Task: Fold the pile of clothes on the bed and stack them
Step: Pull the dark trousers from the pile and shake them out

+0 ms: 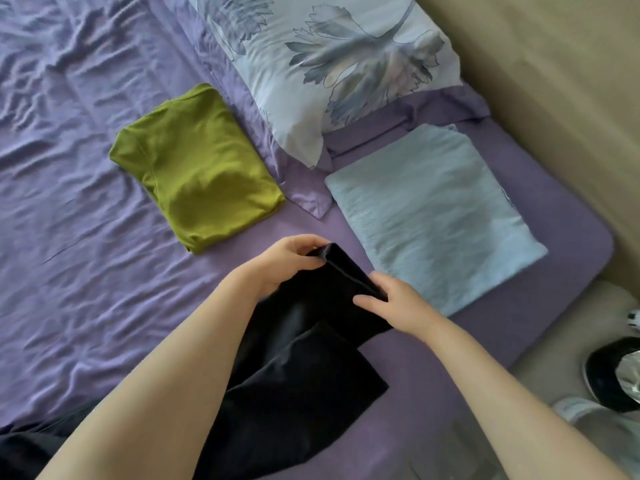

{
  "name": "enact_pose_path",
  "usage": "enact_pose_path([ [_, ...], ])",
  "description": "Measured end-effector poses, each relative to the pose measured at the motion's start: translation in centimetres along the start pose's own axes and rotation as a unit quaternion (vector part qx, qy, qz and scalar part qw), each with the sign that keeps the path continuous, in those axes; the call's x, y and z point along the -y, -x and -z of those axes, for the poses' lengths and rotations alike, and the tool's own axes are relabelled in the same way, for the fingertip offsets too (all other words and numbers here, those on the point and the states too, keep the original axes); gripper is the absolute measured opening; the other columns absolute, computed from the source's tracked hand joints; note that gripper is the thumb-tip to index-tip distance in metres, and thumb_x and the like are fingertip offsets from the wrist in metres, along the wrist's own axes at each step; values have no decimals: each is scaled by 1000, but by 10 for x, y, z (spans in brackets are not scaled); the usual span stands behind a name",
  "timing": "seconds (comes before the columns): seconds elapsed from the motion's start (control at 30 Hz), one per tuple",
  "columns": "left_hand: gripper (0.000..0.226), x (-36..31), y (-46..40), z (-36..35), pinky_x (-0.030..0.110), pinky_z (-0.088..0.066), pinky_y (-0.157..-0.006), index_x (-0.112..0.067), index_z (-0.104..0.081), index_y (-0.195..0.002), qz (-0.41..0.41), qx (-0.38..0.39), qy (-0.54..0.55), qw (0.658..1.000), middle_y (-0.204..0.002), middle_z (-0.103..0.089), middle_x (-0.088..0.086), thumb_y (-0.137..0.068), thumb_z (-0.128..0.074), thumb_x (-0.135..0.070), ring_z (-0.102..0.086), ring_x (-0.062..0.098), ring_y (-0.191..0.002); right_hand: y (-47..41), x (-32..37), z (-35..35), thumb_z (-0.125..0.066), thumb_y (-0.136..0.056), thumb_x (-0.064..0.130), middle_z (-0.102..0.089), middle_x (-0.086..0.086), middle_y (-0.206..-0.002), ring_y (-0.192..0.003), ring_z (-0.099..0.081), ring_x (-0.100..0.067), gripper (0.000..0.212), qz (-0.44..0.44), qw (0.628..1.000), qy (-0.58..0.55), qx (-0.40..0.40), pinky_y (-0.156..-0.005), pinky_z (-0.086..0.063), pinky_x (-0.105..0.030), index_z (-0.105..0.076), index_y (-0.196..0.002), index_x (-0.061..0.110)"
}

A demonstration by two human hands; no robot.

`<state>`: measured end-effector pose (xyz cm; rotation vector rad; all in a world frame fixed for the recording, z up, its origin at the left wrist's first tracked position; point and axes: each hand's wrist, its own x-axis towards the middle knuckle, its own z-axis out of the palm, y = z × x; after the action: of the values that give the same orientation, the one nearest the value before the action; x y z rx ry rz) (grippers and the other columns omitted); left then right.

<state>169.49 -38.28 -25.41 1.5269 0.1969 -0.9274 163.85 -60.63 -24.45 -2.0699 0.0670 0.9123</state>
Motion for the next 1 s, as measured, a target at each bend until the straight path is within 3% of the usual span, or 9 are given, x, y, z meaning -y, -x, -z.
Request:
enact_pose_path([
  [0.13, 19, 2, -7, -8, 24, -48, -82, -17, -65, -104, -8, -67, -140, 988, -95, -67, -4, -89, -63, -5, -62, 11, -83, 6, 1, -6, -53, -95, 35, -57, 5, -76, -72, -56, -15, 18, 8, 993, 101, -53, -61, -43, -27, -45, -91, 20],
  [0.23, 30, 16, 2, -4, 27, -44, -86, -16, -60, -118, 15, -136, -314, 940, -105, -61, 0, -88, -66, -20, -57, 15, -89, 9, -1, -13, -51, -95, 43, -60, 5, -88, -79, -59, -19, 27, -7, 952, 279, -124, -62, -43, -31, -43, -105, 20],
  [0.37, 19, 48, 48, 15, 30, -46, -85, -19, -66, -105, 28, -197, -366, 909, -98, -65, -1, -87, -66, -26, -60, 19, -94, 14, -4, -29, -68, -86, 28, -59, -2, -97, -89, -58, -22, 26, 108, 897, 372, -212, -74, -46, -32, -58, -105, 13],
  [0.5, 12, 81, 96, 19, 32, -50, -85, -31, -64, -90, 124, -143, -347, 919, -94, -65, -11, -87, -64, -43, -60, 12, -93, 10, 1, -54, -62, -90, 37, -53, 2, -125, -113, -50, -17, 43, 98, 976, 191, -43, -95, -44, -34, -53, -126, 17],
  [0.6, 24, 107, 126, 13, 28, -49, -81, -35, -60, -93, 185, -104, -368, 905, -93, -62, -17, -83, -62, -57, -59, 7, -90, 6, 5, -79, -62, -89, 41, -32, 4, -147, -128, -41, -22, 67, 43, 975, 217, 34, -105, -36, -36, -30, -146, 25],
  [0.7, 36, 125, 150, 8, 25, -44, -76, -35, -57, -105, 215, -77, -398, 889, -99, -59, -16, -79, -63, -60, -56, 8, -91, 0, 9, -88, -64, -88, 36, -49, -1, -129, -117, -51, -23, 53, -6, 978, 205, 36, -99, -40, -35, -44, -135, 24],
  [0.83, 43, 133, 175, 8, 29, -42, -74, -29, -53, -111, 237, -42, -413, 878, -111, -58, -9, -79, -67, -54, -55, 14, -99, -1, 12, -73, -66, -86, 36, -53, 5, -92, -91, -52, -15, 16, 24, 983, 177, 38, -73, -40, -25, -56, -89, 24],
  [0.93, 28, 128, 189, 17, 28, -40, -67, -32, -50, -91, 229, -38, -412, 881, -97, -57, -11, -79, -67, -51, -55, 11, -87, -2, 16, -49, -68, -86, 33, -56, 7, -81, -77, -53, -10, 22, 19, 995, 101, -13, -61, -36, -21, -48, -79, 26],
  [1.0, 23, 121, 191, 27, 31, -43, -71, -28, -55, -97, 202, -61, -414, 885, -99, -59, -9, -85, -64, -46, -57, 15, -91, -9, 19, -37, -69, -85, 33, -58, 6, -80, -78, -54, -16, 22, 28, 991, 102, -79, -63, -37, -27, -50, -84, 22],
])
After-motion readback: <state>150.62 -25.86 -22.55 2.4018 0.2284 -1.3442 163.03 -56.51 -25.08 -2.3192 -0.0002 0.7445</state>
